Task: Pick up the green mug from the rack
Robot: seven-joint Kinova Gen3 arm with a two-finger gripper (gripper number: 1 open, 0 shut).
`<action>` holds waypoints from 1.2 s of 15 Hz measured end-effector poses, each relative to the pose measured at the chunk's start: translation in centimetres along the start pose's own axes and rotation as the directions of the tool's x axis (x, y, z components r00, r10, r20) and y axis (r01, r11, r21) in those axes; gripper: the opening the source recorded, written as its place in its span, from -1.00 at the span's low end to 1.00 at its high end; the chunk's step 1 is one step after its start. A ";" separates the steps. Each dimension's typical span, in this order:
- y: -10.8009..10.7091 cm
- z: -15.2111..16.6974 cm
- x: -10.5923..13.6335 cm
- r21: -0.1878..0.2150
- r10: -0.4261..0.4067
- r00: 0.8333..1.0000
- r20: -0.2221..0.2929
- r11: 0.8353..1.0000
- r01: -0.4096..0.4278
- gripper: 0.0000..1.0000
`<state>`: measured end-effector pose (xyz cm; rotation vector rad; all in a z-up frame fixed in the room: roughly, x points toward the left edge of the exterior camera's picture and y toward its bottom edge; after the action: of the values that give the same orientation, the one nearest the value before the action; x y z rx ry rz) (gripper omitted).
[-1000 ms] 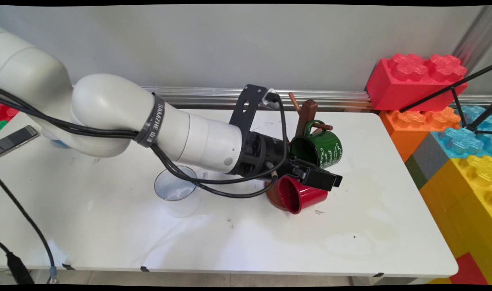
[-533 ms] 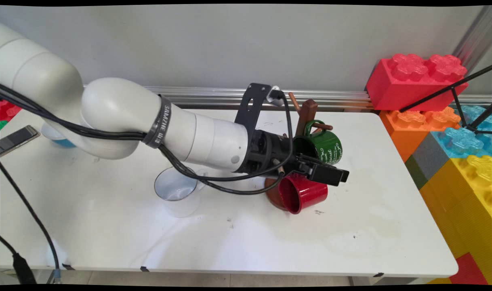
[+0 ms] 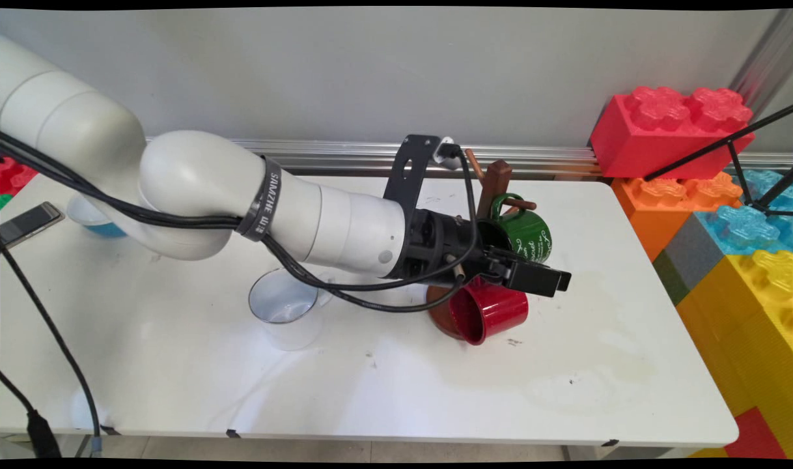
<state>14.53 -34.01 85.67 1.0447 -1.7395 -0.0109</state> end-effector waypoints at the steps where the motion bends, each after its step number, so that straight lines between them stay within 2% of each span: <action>1: 0.0 0.0 0.0 -0.001 -0.002 1.000 -0.003 1.000 0.002 1.00; 13: -0.2 -0.2 0.2 0.005 -0.012 1.000 -0.022 1.000 0.012 1.00; 14: -0.2 -0.3 0.2 0.005 -0.013 1.000 -0.023 1.000 0.013 -1.00; 18: -0.3 -0.5 0.3 0.010 -0.016 1.000 -0.024 1.000 0.016 -1.00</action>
<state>15.05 -34.17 86.01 1.0621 -1.7105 0.0000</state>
